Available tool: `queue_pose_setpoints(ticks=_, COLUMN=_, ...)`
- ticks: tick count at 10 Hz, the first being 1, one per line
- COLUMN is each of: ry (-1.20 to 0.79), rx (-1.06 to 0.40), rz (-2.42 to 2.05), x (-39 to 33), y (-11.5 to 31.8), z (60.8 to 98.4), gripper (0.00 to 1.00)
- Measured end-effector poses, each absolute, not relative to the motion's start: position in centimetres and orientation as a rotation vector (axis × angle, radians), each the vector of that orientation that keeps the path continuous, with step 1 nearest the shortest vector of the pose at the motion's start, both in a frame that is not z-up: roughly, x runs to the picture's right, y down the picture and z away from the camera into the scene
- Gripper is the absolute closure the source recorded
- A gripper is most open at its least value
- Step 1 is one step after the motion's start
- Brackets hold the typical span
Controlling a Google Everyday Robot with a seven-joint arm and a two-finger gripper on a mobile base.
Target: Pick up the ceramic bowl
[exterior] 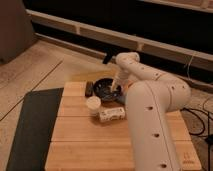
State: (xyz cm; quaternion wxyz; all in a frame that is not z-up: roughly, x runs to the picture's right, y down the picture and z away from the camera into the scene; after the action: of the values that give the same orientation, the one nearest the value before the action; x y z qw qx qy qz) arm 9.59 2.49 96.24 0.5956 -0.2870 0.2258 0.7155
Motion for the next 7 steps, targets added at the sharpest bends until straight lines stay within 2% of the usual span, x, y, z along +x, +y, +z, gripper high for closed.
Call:
queue_pose_setpoints(ticks=1, ry=0.517, rx=-0.667, rz=1.663, x=9.6, y=2.6, z=96.4, gripper=0.87)
queue_pose_setpoints(ticks=3, ry=0.521, rx=-0.668, rz=1.654, x=9.6, y=2.9, z=96.2, gripper=1.00)
queue_pose_setpoints(ticks=5, ry=0.511, rx=-0.647, rz=1.653, x=9.9, y=2.1, z=95.8, gripper=1.00)
queue_pose_setpoints(ticks=7, ry=0.474, rx=-0.550, rz=1.628, x=10.1, y=-1.8, z=94.5, gripper=1.00)
